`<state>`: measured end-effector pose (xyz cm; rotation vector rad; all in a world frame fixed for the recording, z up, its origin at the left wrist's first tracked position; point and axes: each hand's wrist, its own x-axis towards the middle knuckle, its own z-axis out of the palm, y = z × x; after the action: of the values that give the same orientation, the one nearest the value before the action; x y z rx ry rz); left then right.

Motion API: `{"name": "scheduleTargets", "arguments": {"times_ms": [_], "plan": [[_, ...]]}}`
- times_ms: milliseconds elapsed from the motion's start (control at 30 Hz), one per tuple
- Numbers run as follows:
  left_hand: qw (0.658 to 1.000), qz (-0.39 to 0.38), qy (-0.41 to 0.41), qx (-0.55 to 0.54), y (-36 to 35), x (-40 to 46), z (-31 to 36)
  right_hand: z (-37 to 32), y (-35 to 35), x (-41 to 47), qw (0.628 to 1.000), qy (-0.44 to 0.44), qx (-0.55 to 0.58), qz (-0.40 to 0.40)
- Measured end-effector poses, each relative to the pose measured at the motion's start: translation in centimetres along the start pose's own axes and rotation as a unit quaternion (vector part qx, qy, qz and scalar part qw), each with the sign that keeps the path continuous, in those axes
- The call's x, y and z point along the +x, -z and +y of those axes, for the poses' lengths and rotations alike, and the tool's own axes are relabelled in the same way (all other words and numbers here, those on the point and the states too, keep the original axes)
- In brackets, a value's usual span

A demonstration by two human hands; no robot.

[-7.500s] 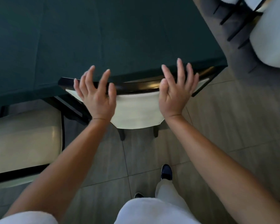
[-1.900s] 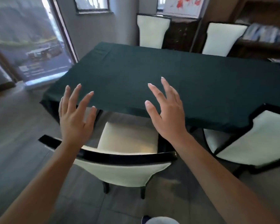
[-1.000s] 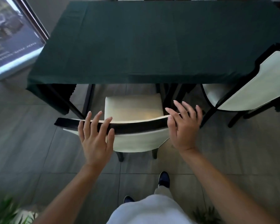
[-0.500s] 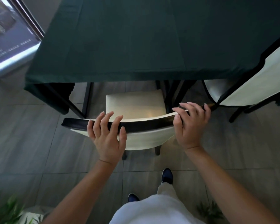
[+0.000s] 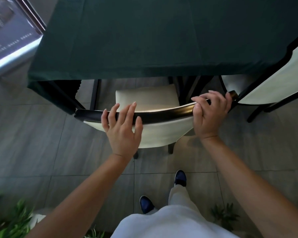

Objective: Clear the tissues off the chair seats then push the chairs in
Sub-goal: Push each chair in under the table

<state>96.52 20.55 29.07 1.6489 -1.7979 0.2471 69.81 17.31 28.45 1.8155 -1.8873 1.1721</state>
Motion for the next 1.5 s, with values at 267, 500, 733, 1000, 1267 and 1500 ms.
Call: {"name": "scheduleTargets", "arguments": {"times_ms": [267,500,733,1000,1267,1500], "plan": [[1.0,0.01,0.019,-0.012,-0.5,1.4,-1.8,-2.3,-0.8,-0.7,0.999,-0.023,-0.027,-0.006],[0.999,-0.048,-0.004,0.003,-0.7,1.5,0.3,1.6,-1.9,2.2,1.0,0.005,-0.027,-0.005],[0.999,-0.014,-0.045,0.0,-1.9,3.0,-1.3,-0.6,-2.3,1.8,0.997,-0.065,-0.039,-0.006],[1.0,0.017,-0.02,0.017,-2.4,7.2,-3.4,-3.0,-2.9,4.4,0.993,0.049,-0.074,-0.072],[0.995,0.072,-0.068,0.005,-4.2,5.6,0.1,3.0,-3.0,5.4,0.995,0.081,-0.045,-0.045],[0.992,0.125,-0.015,0.019,-5.5,8.8,-7.1,-3.6,-6.2,3.8,0.998,0.041,-0.047,-0.01]]}}
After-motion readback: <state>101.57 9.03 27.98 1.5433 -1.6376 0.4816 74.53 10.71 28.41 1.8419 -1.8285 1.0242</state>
